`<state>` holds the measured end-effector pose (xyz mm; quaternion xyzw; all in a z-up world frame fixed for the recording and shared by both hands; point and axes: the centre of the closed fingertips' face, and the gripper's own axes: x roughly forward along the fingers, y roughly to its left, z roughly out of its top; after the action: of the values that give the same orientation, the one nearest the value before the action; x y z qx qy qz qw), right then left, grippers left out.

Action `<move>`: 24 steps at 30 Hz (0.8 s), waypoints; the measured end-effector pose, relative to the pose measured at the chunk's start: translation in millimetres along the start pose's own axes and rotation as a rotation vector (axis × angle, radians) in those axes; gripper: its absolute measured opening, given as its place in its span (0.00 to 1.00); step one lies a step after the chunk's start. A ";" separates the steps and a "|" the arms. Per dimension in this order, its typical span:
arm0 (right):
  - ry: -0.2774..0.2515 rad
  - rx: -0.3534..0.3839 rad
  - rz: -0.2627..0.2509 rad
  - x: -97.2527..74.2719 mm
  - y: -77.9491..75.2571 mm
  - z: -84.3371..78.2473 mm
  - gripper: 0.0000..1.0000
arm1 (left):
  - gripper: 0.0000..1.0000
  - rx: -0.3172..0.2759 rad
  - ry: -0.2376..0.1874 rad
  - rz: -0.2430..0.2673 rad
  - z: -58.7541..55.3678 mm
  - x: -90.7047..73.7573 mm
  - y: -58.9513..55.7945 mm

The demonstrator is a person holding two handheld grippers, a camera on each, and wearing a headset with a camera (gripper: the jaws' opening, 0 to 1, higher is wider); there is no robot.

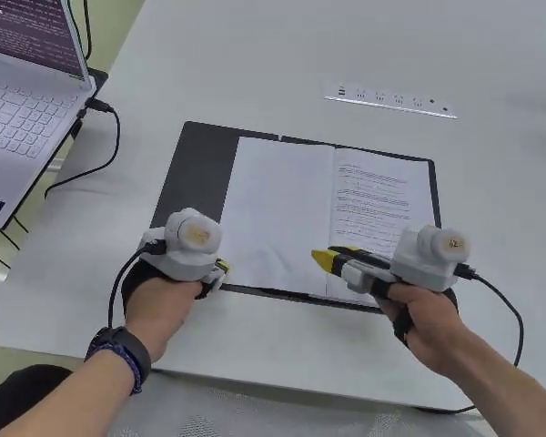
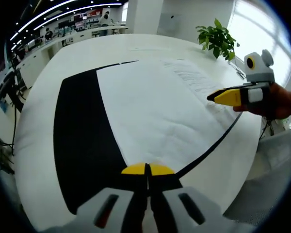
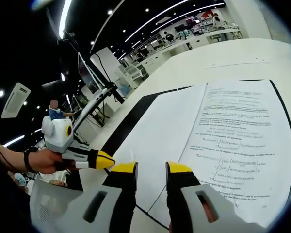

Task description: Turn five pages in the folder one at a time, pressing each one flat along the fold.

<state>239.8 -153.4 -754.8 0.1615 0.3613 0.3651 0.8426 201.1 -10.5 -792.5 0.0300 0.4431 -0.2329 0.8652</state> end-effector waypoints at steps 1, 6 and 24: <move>-0.005 0.006 -0.001 1.4 -2.3 1.6 0.20 | 0.00 -0.001 -0.001 0.001 0.1 0.0 0.1; -0.022 0.029 -0.011 10.0 -12.6 12.2 0.16 | 0.00 0.003 0.001 0.001 1.0 0.5 0.6; -0.086 0.110 -0.039 33.4 -35.7 34.2 0.08 | 0.00 0.001 0.009 0.006 3.1 2.7 1.3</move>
<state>298.2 -153.5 -766.8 0.2159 0.3475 0.3212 0.8541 205.3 -11.2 -792.9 0.0327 0.4469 -0.2300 0.8639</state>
